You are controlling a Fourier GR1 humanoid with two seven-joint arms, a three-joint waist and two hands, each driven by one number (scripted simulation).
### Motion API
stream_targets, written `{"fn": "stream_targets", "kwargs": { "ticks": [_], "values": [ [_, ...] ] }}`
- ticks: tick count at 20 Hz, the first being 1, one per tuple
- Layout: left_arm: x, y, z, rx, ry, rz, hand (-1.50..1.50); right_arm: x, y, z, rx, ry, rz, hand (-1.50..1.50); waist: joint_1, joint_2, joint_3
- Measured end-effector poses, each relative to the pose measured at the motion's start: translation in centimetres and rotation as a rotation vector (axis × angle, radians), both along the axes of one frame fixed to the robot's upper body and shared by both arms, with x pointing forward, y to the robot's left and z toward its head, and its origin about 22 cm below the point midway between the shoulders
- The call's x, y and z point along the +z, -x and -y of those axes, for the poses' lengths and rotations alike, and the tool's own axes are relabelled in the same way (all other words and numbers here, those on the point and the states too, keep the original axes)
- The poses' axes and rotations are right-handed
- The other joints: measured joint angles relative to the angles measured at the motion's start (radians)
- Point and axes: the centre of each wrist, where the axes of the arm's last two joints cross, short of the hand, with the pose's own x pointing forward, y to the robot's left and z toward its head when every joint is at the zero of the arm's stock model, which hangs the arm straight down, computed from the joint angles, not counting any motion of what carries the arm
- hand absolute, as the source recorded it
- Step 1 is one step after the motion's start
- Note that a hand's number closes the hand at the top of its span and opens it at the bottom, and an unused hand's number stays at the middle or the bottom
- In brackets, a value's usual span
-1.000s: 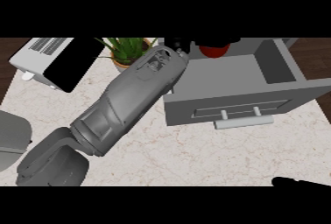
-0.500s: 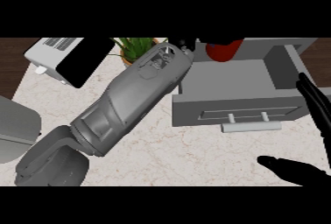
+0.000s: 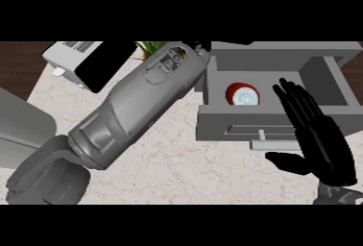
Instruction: Pick up the can, place it into the drawer and close the drawer
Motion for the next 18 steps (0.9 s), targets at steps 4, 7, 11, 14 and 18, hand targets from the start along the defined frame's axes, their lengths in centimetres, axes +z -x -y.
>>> {"fn": "stream_targets", "kwargs": {
  "ticks": [4,7,11,14,18],
  "values": [
    [0.7,-0.4,-1.6,0.011,-0.001,-0.005,-1.5,-2.6,-1.9,-0.3,-0.042,0.005,0.01,-1.5,0.01,-0.003,0.0],
    [1.0,-0.4,-3.1,0.011,-0.008,-0.01,-1.5,-4.5,-3.2,-0.4,-0.07,0.005,0.012,-1.5,0.018,-0.006,0.0],
    [1.6,-0.1,-4.8,0.017,-0.011,-0.014,-1.5,-5.5,-5.4,-0.3,-0.098,0.028,0.043,-1.5,0.028,-0.017,-0.01],
    [1.8,0.1,-6.0,0.027,-0.01,-0.011,-1.5,-6.2,-6.9,-0.3,-0.112,0.055,0.066,-1.5,0.029,-0.019,-0.014],
    [2.5,0.5,-7.5,0.023,-0.007,-0.02,-1.5,-7.1,-8.7,0.0,-0.138,0.105,0.101,-1.5,0.04,-0.023,-0.021]
  ]
}}
